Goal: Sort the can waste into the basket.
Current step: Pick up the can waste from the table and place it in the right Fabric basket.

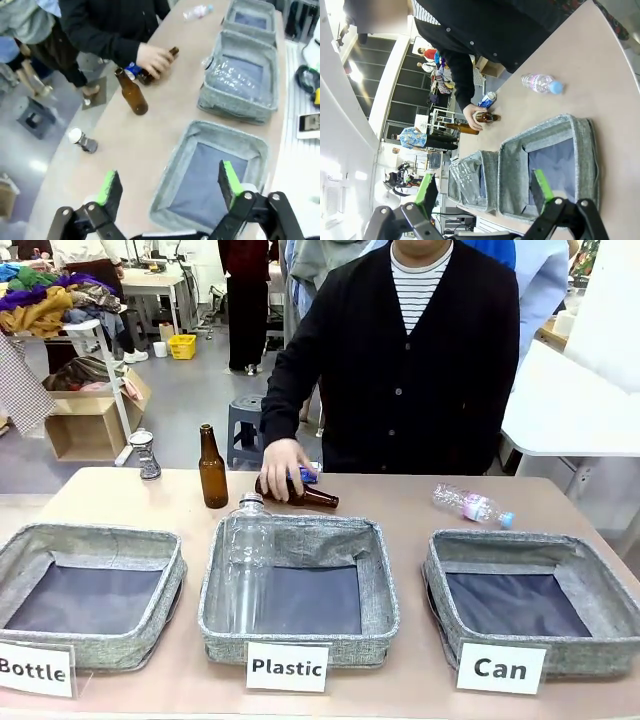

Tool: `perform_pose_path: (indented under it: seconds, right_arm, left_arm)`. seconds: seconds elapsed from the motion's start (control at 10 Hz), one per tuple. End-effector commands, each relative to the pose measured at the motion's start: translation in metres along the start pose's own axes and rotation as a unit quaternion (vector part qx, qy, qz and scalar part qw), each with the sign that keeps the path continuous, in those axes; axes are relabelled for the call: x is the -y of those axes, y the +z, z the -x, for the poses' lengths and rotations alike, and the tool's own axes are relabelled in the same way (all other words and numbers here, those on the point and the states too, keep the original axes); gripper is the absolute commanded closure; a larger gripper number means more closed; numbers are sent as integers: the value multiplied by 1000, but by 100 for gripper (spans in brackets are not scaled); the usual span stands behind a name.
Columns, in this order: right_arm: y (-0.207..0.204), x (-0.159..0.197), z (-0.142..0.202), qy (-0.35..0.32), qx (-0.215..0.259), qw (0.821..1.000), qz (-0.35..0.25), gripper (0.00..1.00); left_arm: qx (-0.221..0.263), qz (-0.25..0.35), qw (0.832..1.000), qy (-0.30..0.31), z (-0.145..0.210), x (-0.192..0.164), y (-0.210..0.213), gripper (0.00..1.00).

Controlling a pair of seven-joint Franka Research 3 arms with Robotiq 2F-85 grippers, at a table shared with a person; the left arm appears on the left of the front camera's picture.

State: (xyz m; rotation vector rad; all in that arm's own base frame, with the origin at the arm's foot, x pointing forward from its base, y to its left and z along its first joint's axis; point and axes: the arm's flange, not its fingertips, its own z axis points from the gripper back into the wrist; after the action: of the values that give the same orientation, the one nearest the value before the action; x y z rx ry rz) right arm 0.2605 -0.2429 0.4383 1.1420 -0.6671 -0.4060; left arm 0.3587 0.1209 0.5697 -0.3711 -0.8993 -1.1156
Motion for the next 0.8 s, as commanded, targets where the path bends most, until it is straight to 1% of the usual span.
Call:
perform_pose_path:
  seconds: [0.0, 0.1, 0.2, 0.4, 0.5, 0.7]
  right_arm:
    - [0, -1, -2, 14, 7, 1000, -12, 0]
    - [0, -1, -2, 14, 7, 1000, -12, 0]
    - [0, -1, -2, 14, 7, 1000, -12, 0]
    - [0, -1, -2, 14, 7, 1000, -12, 0]
    - [0, -1, -2, 14, 7, 1000, -12, 0]
    - [0, -1, -2, 14, 7, 1000, -12, 0]
  left_arm:
    - [45, 0, 999, -22, 10, 8, -20, 0]
    - [36, 6, 999, -25, 4, 4, -29, 0]
    - [14, 10, 1000, -25, -11, -3, -39, 0]
    - [-31, 17, 998, -50, -53, -11, -65, 0]
    - [-49, 31, 995, -80, -76, -19, -83, 0]
    - [-86, 92, 984, -123, -119, -50, -147, 0]
